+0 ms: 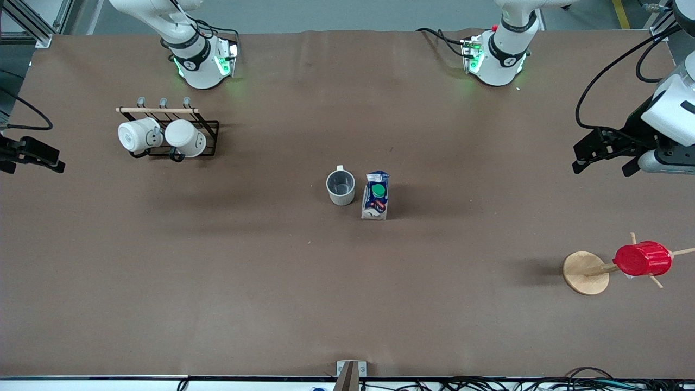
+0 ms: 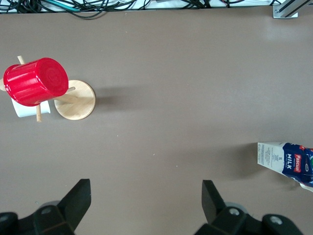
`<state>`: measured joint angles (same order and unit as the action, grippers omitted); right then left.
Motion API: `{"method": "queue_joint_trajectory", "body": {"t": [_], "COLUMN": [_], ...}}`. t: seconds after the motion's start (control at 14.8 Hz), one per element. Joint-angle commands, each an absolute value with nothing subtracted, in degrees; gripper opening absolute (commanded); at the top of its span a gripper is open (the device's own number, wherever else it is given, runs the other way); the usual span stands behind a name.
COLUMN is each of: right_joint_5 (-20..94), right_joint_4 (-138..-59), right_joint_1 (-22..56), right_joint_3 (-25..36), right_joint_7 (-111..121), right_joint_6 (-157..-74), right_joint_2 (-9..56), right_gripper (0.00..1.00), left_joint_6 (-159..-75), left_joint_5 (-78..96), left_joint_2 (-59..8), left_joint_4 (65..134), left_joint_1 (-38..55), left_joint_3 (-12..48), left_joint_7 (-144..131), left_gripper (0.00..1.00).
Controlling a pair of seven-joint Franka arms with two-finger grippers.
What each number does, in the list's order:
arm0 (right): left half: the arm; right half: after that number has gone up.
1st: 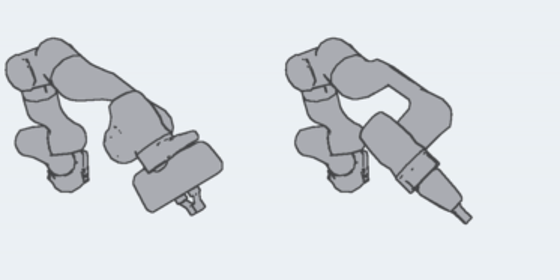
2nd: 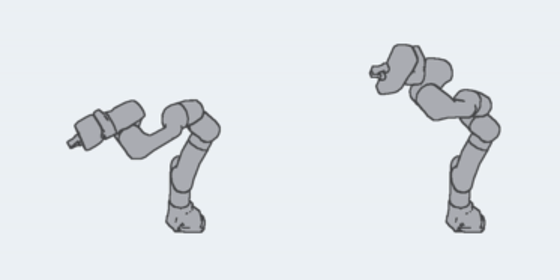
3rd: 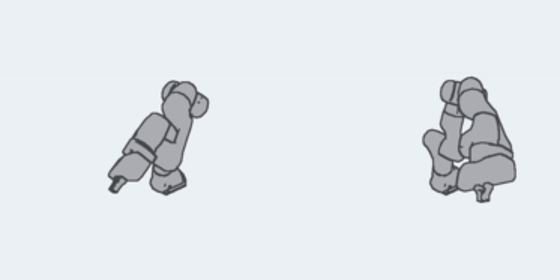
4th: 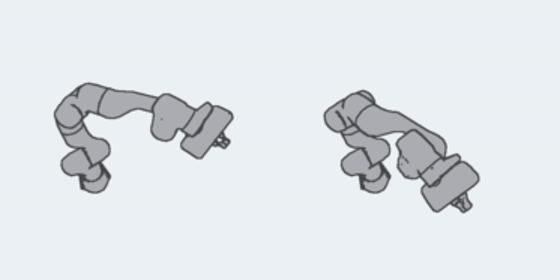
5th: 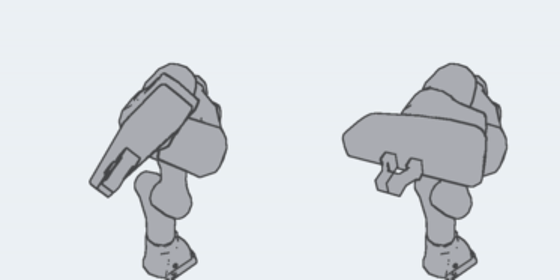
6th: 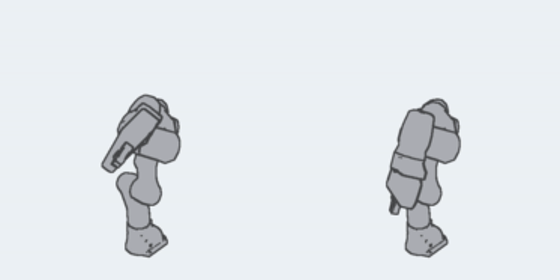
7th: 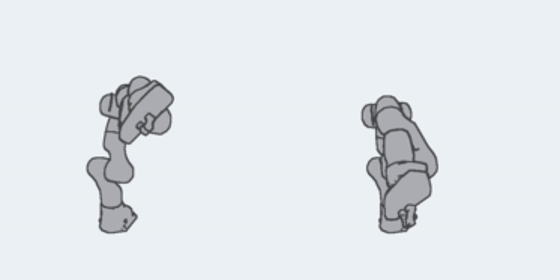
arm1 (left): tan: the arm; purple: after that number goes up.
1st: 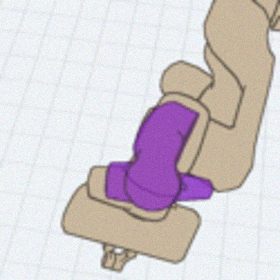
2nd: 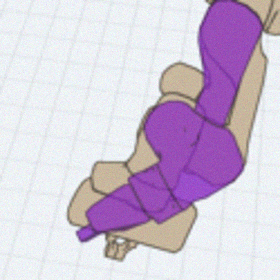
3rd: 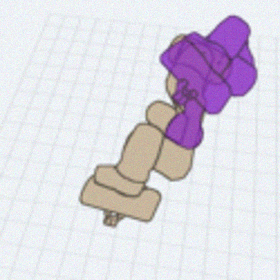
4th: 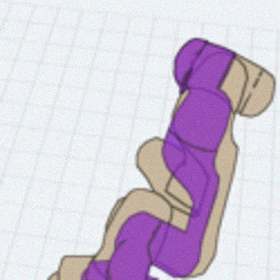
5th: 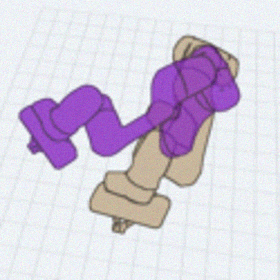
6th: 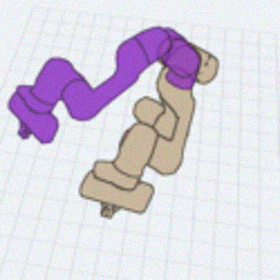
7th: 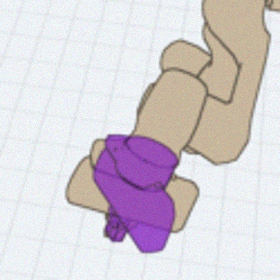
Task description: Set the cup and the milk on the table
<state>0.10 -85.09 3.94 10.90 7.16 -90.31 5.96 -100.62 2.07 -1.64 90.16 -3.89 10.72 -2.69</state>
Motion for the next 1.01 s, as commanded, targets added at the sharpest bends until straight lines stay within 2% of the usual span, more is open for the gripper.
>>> {"method": "queue_joint_trajectory", "body": {"t": [0.0, 0.13, 0.61, 0.94], "right_joint_5": [0.3, 0.2, 0.2, 0.2], "right_joint_4": [-85.8, -85.8, -85.8, -85.8], "right_joint_1": [2.9, 2.9, 2.9, 2.9], "right_joint_3": [10.2, 10.2, 10.2, 10.2], "right_joint_7": [7.7, 7.8, 7.8, 7.8], "right_joint_6": [-89.9, -89.9, -89.9, -89.9], "right_joint_2": [5.0, 5.0, 5.1, 5.1], "right_gripper": [1.0, 1.0, 1.0, 1.0], "left_joint_6": [-99.2, -97.9, -97.2, -97.9], "left_joint_5": [2.5, 2.1, 1.4, 1.4], "left_joint_2": [-1.8, -1.6, 0.5, 0.1], "left_joint_4": [89.0, 89.6, 91.6, 91.3], "left_joint_1": [-3.8, -1.3, 7.6, 6.9], "left_joint_3": [11.1, 10.2, 1.5, 1.7], "left_joint_7": [-2.7, -3.2, -4.0, -5.4], "left_gripper": [1.0, 1.0, 1.0, 1.0]}}
